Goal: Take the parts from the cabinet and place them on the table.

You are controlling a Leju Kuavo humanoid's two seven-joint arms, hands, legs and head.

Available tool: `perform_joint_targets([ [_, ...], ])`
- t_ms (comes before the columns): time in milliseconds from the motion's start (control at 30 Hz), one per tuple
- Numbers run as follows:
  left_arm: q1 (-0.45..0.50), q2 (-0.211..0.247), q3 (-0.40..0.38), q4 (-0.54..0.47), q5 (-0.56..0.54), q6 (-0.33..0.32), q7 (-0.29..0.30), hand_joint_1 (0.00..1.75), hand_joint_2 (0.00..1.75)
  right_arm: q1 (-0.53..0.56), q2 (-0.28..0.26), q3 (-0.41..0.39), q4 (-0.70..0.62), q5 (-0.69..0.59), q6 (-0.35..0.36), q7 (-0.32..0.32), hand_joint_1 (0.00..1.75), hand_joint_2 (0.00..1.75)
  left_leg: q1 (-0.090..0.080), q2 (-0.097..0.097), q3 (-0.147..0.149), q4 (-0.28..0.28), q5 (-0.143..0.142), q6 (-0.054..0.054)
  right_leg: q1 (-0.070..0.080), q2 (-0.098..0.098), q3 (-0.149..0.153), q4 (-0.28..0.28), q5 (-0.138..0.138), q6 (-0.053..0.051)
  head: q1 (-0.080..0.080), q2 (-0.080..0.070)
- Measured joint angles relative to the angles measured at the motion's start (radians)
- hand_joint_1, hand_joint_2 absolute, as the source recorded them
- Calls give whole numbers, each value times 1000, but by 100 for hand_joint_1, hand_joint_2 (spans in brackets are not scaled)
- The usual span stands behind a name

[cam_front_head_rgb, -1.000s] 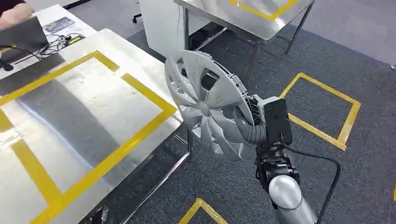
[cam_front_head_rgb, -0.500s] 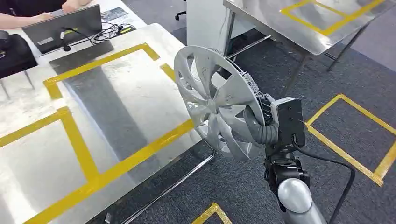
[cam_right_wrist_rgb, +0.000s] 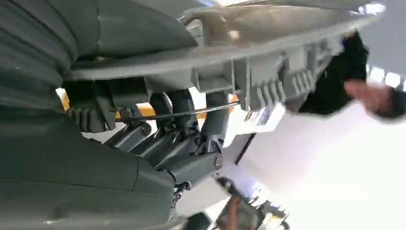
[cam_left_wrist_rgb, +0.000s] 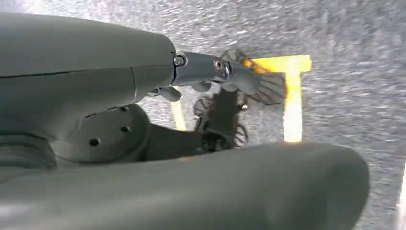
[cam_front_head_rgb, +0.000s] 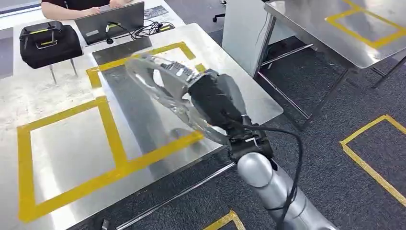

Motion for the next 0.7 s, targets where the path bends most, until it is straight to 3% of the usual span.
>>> perform_joint_targets([
  [33, -4, 5, 3, 3, -5, -3, 0, 0, 0, -14, 18, 17, 26, 21, 14, -3, 175, 175, 5, -6, 5, -6, 6, 28, -4, 1, -7, 21, -6, 4, -8, 0],
  [67, -9, 1, 4, 7, -11, -2, 2, 0, 0, -28, 38, 36, 52, 49, 29, -13, 175, 175, 7, -6, -2, 3, 2, 44, 1, 2, -10, 19, -4, 5, 5, 0],
  [100, -12, -1, 5, 9, -16, -1, 0, 0, 0, -38, 56, 55, 80, 74, 40, -19, 175, 175, 11, -7, -2, 2, 7, 50, -1, 7, -10, 19, -4, 4, 13, 0],
  [233, -14, -13, 7, 19, -29, 0, -1, 0, 0, -87, 125, 128, 186, 148, 63, -27, 175, 175, 11, -17, 1, -3, 8, 54, -4, 18, -6, -2, -4, 5, 26, 0],
  [367, -14, -21, 8, 29, -31, 0, -2, 0, 0, -105, 164, 165, 252, 157, 63, -27, 175, 175, 4, -27, 3, -3, 5, 69, -5, 18, 1, -15, -4, 3, 48, 0],
  [533, -14, -21, 9, 37, -41, 2, -7, 0, 0, -115, 190, 191, 297, 193, 87, -27, 175, 175, -5, -27, 4, -3, 5, 73, -11, 17, 4, -17, -3, 5, 54, 0],
  [600, -13, -25, 8, 41, -44, 4, -12, 0, 0, -122, 212, 211, 333, 219, 94, -33, 175, 175, -6, -25, 4, -3, 6, 75, -12, 17, 13, -17, 6, 20, 54, 0],
  [700, -12, -30, 8, 50, -48, 9, -19, 0, 0, -125, 234, 239, 377, 233, 96, -39, 175, 175, -6, -24, 5, -5, 8, 77, -12, 17, 14, -17, 6, 25, 51, 0],
])
